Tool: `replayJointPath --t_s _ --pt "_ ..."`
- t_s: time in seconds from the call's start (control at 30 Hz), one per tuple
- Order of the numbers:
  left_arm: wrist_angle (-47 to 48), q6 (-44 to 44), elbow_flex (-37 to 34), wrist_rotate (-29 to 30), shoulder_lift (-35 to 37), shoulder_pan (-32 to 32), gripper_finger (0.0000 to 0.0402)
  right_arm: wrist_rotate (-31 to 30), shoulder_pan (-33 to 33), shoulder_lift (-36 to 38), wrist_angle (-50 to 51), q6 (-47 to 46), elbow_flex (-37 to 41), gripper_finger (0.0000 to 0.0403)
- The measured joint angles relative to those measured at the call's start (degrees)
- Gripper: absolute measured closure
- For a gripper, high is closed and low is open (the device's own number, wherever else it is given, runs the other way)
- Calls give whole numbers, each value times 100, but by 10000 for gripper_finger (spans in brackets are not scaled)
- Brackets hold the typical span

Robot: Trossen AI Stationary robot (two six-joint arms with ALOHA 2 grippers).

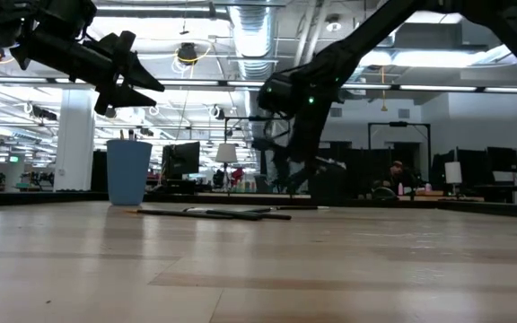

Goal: Pick & Place Paint Supplies
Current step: Put the silver paint brush into the blue cup

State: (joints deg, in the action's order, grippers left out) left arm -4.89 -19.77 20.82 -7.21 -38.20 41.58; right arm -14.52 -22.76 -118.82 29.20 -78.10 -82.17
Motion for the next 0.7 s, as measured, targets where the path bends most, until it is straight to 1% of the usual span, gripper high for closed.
replayJointPath --t_s 0.1,0.17,0.23,0.3,0.37,0.43,0.5,0.57,0.63,0.7 --pt "-2 0 0 -17 0 0 189 56 74 -213 54 -8 -32 372" --pt "-2 0 0 -21 0 2 189 56 133 -293 48 -52 -50 394" --pt "-2 0 0 -28 0 0 189 5 195 -326 107 -133 -70 394" --pt "-4 0 0 -77 0 2 189 77 263 -319 335 -184 -82 391" --pt "-4 -2 0 -147 0 0 189 89 385 -284 678 -92 -87 398" --pt "-4 -2 0 -223 0 0 189 227 547 -188 1178 58 -72 401" --pt "-4 -2 0 -231 0 0 189 134 735 -176 1418 93 -73 398" --pt "-9 -2 0 -231 0 0 189 318 885 -115 1710 107 -62 399" --pt "-10 -2 0 -231 0 1 189 286 1102 -108 1804 139 -55 402" --pt "-13 -2 0 -234 0 0 189 397 1278 -108 1842 123 -59 400"
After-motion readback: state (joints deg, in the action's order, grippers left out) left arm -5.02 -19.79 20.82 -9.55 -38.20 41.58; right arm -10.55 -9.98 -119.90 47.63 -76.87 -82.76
